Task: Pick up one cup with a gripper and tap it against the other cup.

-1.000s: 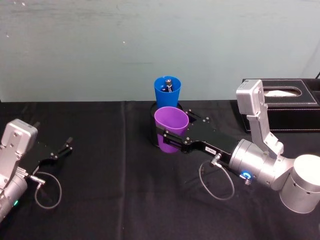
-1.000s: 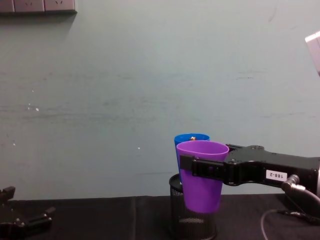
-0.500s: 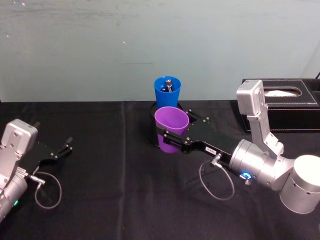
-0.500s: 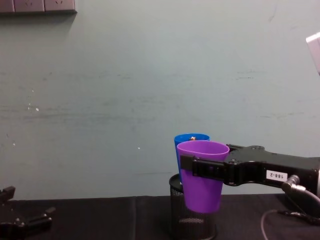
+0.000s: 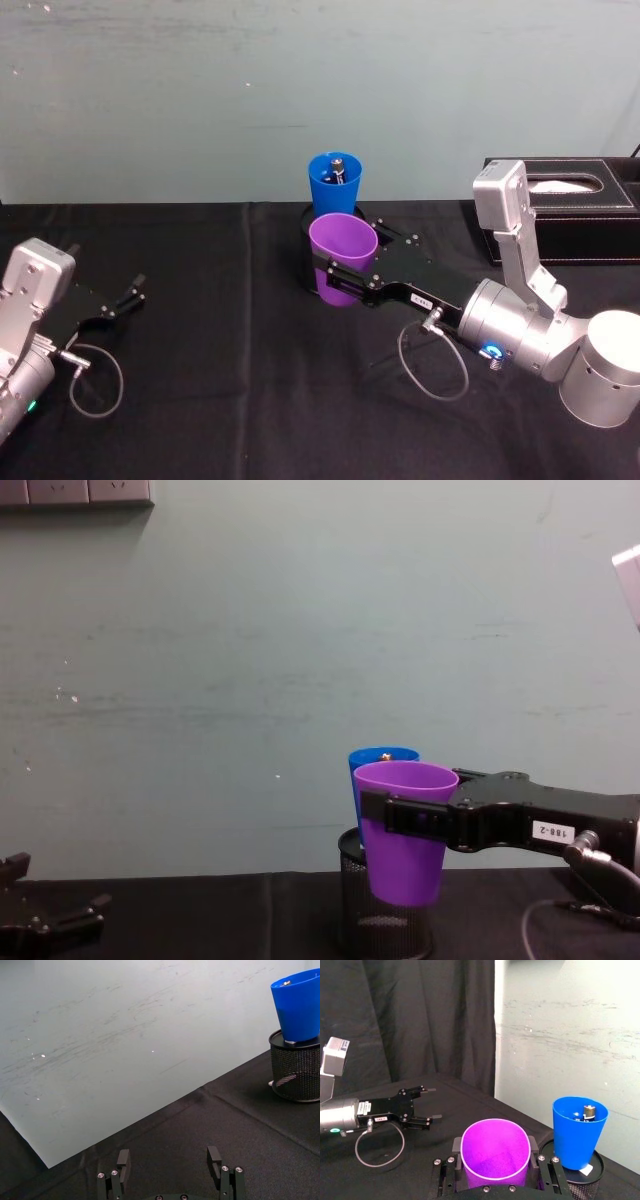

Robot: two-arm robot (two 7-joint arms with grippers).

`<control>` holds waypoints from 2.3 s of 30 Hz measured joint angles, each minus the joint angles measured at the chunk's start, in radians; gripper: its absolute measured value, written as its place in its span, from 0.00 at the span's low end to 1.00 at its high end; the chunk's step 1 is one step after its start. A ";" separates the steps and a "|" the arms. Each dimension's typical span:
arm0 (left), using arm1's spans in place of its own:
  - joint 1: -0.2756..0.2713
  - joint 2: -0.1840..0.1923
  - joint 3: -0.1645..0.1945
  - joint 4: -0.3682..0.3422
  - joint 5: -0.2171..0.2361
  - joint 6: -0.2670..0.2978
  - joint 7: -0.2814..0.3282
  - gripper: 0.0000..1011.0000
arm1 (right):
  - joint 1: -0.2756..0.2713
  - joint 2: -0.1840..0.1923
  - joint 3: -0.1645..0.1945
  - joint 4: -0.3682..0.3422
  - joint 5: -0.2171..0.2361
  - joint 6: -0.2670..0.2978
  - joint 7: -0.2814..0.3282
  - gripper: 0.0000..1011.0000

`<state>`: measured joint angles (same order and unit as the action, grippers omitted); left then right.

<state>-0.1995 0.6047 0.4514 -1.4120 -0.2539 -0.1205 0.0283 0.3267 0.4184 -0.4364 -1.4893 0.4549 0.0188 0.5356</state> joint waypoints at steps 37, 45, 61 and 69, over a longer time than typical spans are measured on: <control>0.000 0.000 0.000 0.000 0.000 0.000 0.000 0.99 | 0.000 0.000 0.000 0.000 0.000 0.000 0.000 0.73; 0.000 0.000 0.000 0.000 0.000 0.000 0.000 0.99 | 0.000 0.000 0.000 0.000 0.000 0.000 0.000 0.73; 0.000 0.000 0.000 0.000 0.000 0.000 0.000 0.99 | 0.000 0.000 0.000 0.000 0.000 0.000 0.000 0.73; 0.000 0.000 0.000 0.000 0.000 0.000 0.000 0.99 | 0.000 0.000 0.000 0.000 0.000 0.000 0.000 0.73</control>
<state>-0.1995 0.6047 0.4514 -1.4120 -0.2539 -0.1205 0.0283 0.3267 0.4184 -0.4364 -1.4893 0.4548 0.0188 0.5356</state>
